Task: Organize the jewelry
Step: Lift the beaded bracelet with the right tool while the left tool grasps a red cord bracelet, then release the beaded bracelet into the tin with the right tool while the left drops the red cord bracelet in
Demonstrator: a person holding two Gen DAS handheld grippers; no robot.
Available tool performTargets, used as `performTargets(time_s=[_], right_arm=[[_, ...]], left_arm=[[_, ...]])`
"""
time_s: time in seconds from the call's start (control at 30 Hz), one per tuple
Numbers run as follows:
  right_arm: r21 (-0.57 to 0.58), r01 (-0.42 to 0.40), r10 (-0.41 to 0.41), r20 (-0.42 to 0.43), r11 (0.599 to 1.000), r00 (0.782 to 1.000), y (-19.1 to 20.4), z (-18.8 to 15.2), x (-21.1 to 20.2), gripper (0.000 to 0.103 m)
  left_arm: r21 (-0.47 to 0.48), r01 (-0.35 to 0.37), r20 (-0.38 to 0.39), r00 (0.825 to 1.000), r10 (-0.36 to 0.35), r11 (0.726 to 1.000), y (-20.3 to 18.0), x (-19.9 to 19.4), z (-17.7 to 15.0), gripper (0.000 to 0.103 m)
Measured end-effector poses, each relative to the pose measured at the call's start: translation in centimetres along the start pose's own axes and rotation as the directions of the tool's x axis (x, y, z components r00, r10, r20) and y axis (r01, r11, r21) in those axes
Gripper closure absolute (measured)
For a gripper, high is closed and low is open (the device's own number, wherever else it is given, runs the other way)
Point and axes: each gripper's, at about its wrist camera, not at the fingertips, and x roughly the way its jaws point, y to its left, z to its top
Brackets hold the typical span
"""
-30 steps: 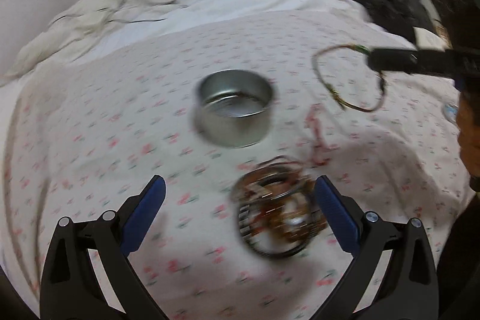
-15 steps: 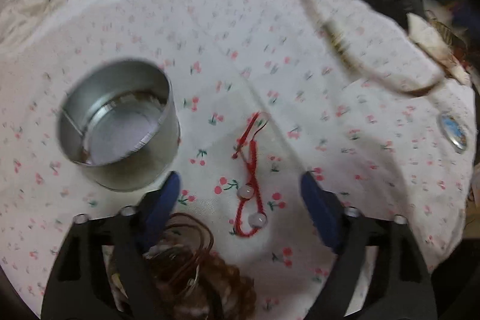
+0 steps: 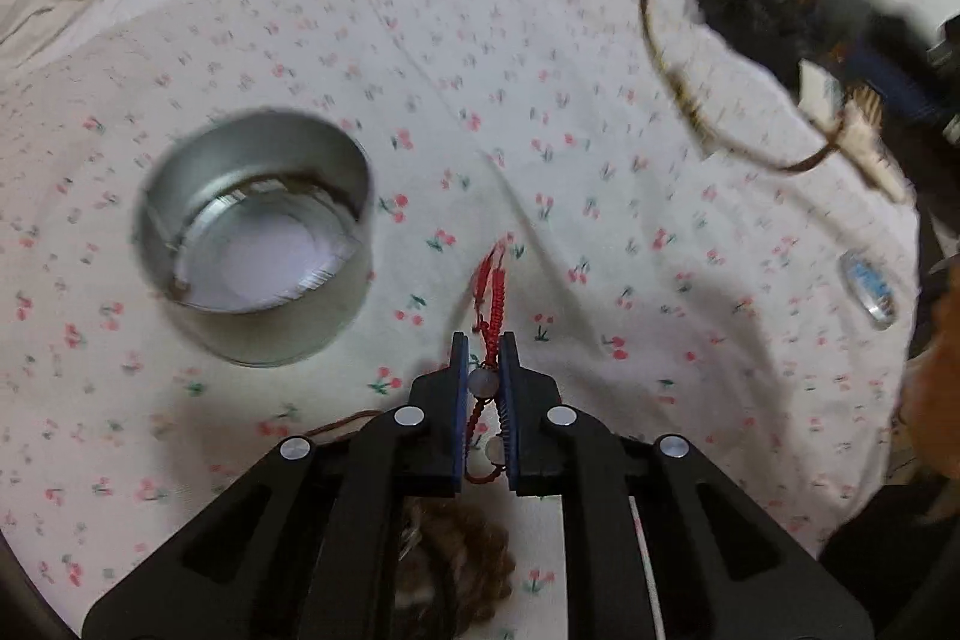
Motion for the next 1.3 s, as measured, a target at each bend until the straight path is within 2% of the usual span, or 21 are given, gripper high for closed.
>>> performTargets(time_s=[0.27, 0.43, 0.57, 0.73, 0.8, 0.9, 0.97, 1.03, 1.1, 1.17, 1.23, 1.27, 1.3], right_arm=[[0.073, -0.095, 0.095, 0.013, 0.993, 0.995, 0.2, 0.3, 1.7, 0.093], [0.089, -0.147, 0.149, -0.006, 0.985, 0.989, 1.2, 0.3, 3.9, 0.093], [0.098, -0.175, 0.179, -0.029, 0.98, 0.983, 2.0, 0.1, 6.2, 0.093], [0.097, -0.187, 0.193, -0.052, 0.977, 0.98, 2.8, 0.0, 8.1, 0.093], [0.096, -0.183, 0.19, -0.062, 0.978, 0.98, 2.9, -0.1, 8.7, 0.093], [0.105, -0.173, 0.181, -0.078, 0.979, 0.98, 2.8, -0.1, 9.8, 0.093], [0.108, -0.158, 0.168, -0.087, 0.981, 0.982, 2.8, -0.2, 10.5, 0.093], [0.094, -0.131, 0.141, -0.101, 0.987, 0.985, 3.0, -0.4, 11.3, 0.093], [0.053, -0.089, 0.095, -0.123, 0.995, 0.988, 3.7, -0.7, 12.4, 0.093], [-0.021, -0.011, 0.007, -0.152, 1.0, 0.988, 4.7, -1.4, 13.9, 0.093], [-0.07, 0.056, -0.069, -0.205, 0.996, 0.976, 5.2, -2.4, 15.8, 0.092], [-0.09, 0.089, -0.108, -0.237, 0.992, 0.965, 5.3, -3.0, 16.6, 0.079], [-0.106, 0.114, -0.137, -0.247, 0.988, 0.959, 5.4, -3.3, 17.0, 0.074]], left_arm=[[-0.03, -0.026, 0.133, 0.991, 0.03, 0.999, 4.1, -7.4, 1.2, 0.094], [-0.08, -0.021, 0.136, 0.99, 0.032, 0.997, 6.0, -6.7, 3.1, 0.094], [-0.083, -0.054, 0.117, 0.991, 0.064, 0.995, 6.5, -4.6, 4.5, 0.094], [-0.098, -0.066, 0.019, 0.998, 0.068, 0.993, 7.8, -1.1, 5.6, 0.094], [-0.13, -0.092, -0.016, 0.996, 0.091, 0.987, 8.5, 0.0, 5.5, 0.09], [-0.162, -0.082, 0.006, 0.996, 0.084, 0.983, 9.5, -1.3, 5.2, 0.071], [-0.167, -0.093, 0.065, 0.992, 0.105, 0.982, 9.8, -3.2, 5.1, 0.044], [-0.19, -0.134, 0.122, 0.98, 0.159, 0.973, 10.6, -5.3, 4.6, 0.035], [-0.223, -0.133, 0.134, 0.977, 0.166, 0.966, 11.7, -6.5, 4.0, 0.035], [-0.276, -0.143, 0.128, 0.975, 0.184, 0.95, 13.3, -7.2, 3.3, 0.035], [-0.293, -0.169, 0.121, 0.97, 0.212, 0.941, 14.1, -7.6, 2.7, 0.035], [-0.292, -0.181, 0.12, 0.967, 0.223, 0.939, 14.6, -7.7, 2.5, 0.035], [-0.285, -0.205, 0.117, 0.962, 0.246, 0.936, 14.6, -7.9, 2.2, 0.034]])
